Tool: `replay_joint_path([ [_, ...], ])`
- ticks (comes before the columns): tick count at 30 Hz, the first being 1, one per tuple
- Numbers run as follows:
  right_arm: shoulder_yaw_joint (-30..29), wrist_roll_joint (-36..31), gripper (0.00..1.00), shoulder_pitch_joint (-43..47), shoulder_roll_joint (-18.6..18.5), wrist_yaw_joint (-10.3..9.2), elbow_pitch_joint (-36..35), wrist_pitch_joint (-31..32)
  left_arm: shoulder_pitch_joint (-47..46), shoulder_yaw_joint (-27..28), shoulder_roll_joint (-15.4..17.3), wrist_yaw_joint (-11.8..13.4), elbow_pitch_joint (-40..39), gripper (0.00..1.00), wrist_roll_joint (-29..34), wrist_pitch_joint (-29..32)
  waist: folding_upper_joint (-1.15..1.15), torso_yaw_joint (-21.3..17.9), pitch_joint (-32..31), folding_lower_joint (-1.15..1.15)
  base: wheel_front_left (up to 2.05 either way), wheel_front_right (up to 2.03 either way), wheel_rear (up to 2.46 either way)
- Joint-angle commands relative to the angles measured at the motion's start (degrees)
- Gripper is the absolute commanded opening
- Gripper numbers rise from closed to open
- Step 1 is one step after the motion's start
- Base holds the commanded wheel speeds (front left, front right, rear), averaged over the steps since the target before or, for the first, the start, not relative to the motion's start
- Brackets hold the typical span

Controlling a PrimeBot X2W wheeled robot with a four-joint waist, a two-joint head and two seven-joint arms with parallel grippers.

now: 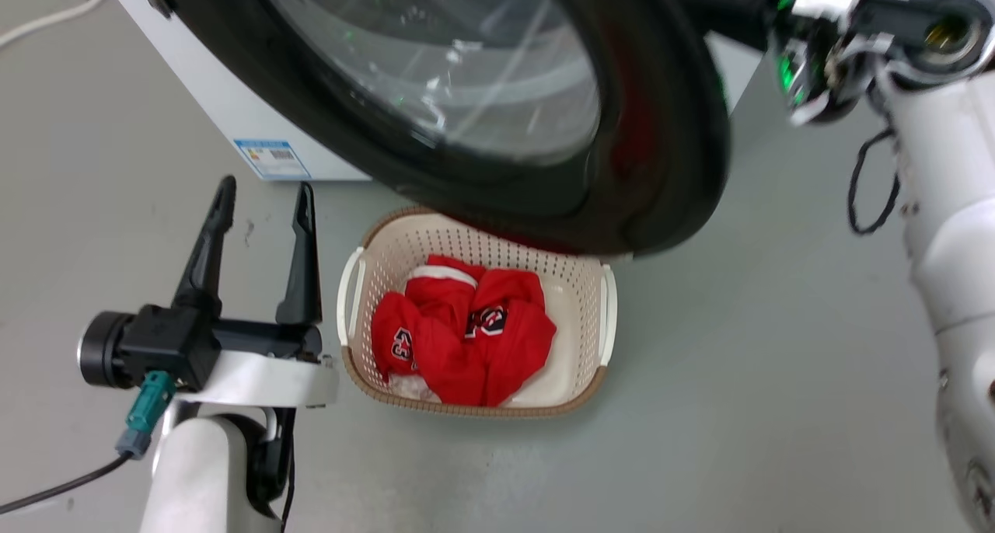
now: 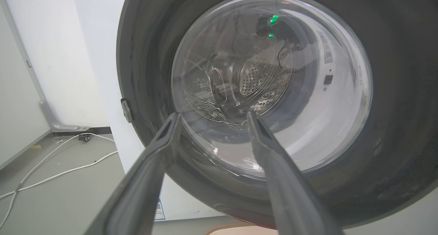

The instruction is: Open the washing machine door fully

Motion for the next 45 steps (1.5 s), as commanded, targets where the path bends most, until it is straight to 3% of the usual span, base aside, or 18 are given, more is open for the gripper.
replay_joint_path([
  [1, 0.6, 0.3, 0.00, 2.7, 0.9, 0.02, -1.6, 1.1, 1.1, -0.2, -0.2, -0.2, 0.2, 1.00, 0.0, -0.1, 0.00, -0.1, -2.8, 0.00, 0.00, 0.00, 0.00],
  [14, 4.4, 3.3, 0.00, 20.1, 4.1, 0.02, -18.2, 8.5, 6.6, -1.0, -0.6, -0.2, 2.0, 1.00, 0.8, -0.1, 0.00, 1.0, -10.2, 0.00, 0.00, 0.00, 0.00],
  [23, 9.0, 5.8, 0.00, 28.2, 4.8, 0.02, -27.7, 7.8, 7.6, -1.1, -1.1, -0.1, 2.3, 1.00, 0.9, -0.1, 0.00, 2.1, -11.8, 0.00, 0.00, 0.00, 0.00],
  [29, 11.8, 9.0, 0.00, 33.2, 4.7, 0.02, -32.1, 1.4, 8.0, -1.1, -1.3, 0.2, 2.3, 1.00, 0.7, -0.1, 0.00, 2.3, -12.3, 0.00, 0.00, 0.00, 0.00],
  [38, 5.1, 17.7, 0.00, 42.3, 4.8, 0.02, -36.0, -16.5, 9.2, -0.8, -1.5, 0.7, 2.1, 1.00, 0.5, -0.1, 0.00, 1.5, -13.5, 0.00, 0.00, 0.00, 0.00],
  [39, 4.0, 18.4, 0.12, 43.6, 4.8, 0.02, -36.8, -18.7, 9.4, -0.7, -1.4, 0.7, 2.2, 1.00, 0.6, -0.1, 0.00, 1.4, -13.7, 0.00, 0.00, 0.00, 0.00],
  [40, 2.8, 19.6, 0.39, 45.0, 4.7, 0.02, -37.6, -21.0, 9.6, -0.7, -1.5, 0.8, 2.2, 1.00, 0.6, -0.1, 0.00, 1.3, -13.9, 0.00, 0.00, 0.00, 0.00],
  [41, 1.8, 21.0, 0.74, 46.4, 4.7, 0.02, -38.4, -23.1, 9.7, -0.6, -1.5, 0.8, 2.3, 1.00, 0.7, -0.1, 0.00, 1.2, -14.0, 0.00, 0.00, 0.00, 0.00],
  [42, 1.0, 22.0, 1.00, 47.9, 4.8, 0.02, -39.3, -24.8, 9.8, -0.5, -1.5, 0.7, 2.3, 1.00, 0.8, -0.1, 0.00, 1.1, -14.2, 0.00, 0.00, 0.00, 0.00],
  [45, -1.3, 23.7, 1.00, 52.7, 4.8, 0.02, -41.4, -29.8, 10.2, -0.4, -1.5, 0.7, 2.6, 1.00, 1.0, -0.1, 0.00, 0.8, -14.8, 0.00, 0.00, 0.00, 0.00],
])
